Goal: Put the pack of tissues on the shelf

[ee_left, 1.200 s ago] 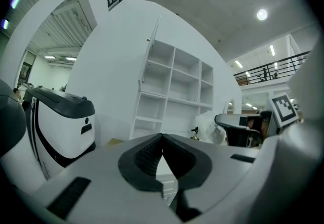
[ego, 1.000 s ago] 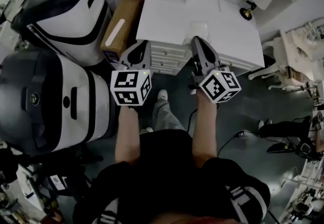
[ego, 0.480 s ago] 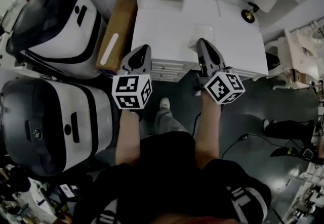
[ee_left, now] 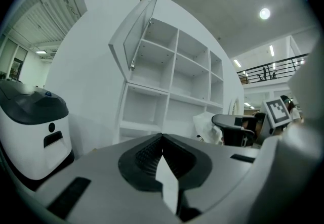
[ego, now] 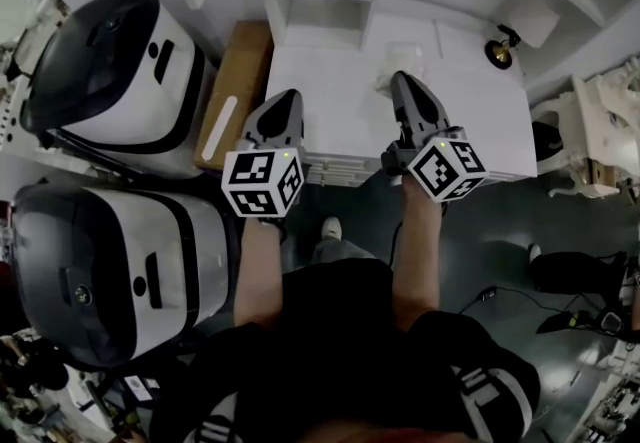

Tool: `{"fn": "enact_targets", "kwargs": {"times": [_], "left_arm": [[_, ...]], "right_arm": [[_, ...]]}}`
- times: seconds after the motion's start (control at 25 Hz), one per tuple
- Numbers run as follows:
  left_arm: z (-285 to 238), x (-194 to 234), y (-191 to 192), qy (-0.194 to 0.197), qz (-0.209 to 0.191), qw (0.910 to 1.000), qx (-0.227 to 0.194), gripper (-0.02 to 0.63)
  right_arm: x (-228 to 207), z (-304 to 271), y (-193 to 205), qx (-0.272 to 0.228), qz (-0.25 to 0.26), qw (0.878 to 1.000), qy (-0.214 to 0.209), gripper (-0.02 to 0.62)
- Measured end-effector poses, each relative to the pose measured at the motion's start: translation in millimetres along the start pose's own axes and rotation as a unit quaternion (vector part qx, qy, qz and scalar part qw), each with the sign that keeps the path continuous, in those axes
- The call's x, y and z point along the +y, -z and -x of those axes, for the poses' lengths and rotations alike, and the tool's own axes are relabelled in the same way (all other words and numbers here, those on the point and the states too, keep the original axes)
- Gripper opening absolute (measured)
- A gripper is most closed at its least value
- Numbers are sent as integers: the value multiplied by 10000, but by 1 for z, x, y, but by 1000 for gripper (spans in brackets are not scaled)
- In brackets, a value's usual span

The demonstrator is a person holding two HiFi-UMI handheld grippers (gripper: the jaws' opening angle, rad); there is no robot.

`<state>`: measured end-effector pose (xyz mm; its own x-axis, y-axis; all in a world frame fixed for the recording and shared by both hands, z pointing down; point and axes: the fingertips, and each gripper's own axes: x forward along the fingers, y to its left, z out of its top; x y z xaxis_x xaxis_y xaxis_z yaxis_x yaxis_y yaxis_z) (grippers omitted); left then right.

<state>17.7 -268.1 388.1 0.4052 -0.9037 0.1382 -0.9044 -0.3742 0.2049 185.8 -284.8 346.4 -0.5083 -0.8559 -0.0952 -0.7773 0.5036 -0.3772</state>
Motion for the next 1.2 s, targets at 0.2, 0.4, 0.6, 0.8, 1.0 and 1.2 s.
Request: {"fn": "enact_targets", "kwargs": {"times": [0.2,0.4,0.6,0.8,1.0,1.2], "left_arm": [[-24,-1,-13,-64,-52,9999,-85,11],[-36,6,-17,-60,-43,9999,-135,11],[-44,21,-24,-221,41,9996,-157,11],[-61,14,-18,-19,46,10000,-19,11],[-79,15,-11,118,27,9999,107,11],[-95,17,-21,272,-64,9995,119,11]], "right_arm": [[-12,-22,-15,-37,53,9998,-172,20],[-16,-35,-12,24,100,9995,-290,20],[-30,-36,-22,-22,125,9997,-212,20],[-31,-50,-6,151,29,9996,-246,20],[-30,-68,8,340,111,9990,-275,20],[-30,-88,4,443,467,9977,-204,20]]}}
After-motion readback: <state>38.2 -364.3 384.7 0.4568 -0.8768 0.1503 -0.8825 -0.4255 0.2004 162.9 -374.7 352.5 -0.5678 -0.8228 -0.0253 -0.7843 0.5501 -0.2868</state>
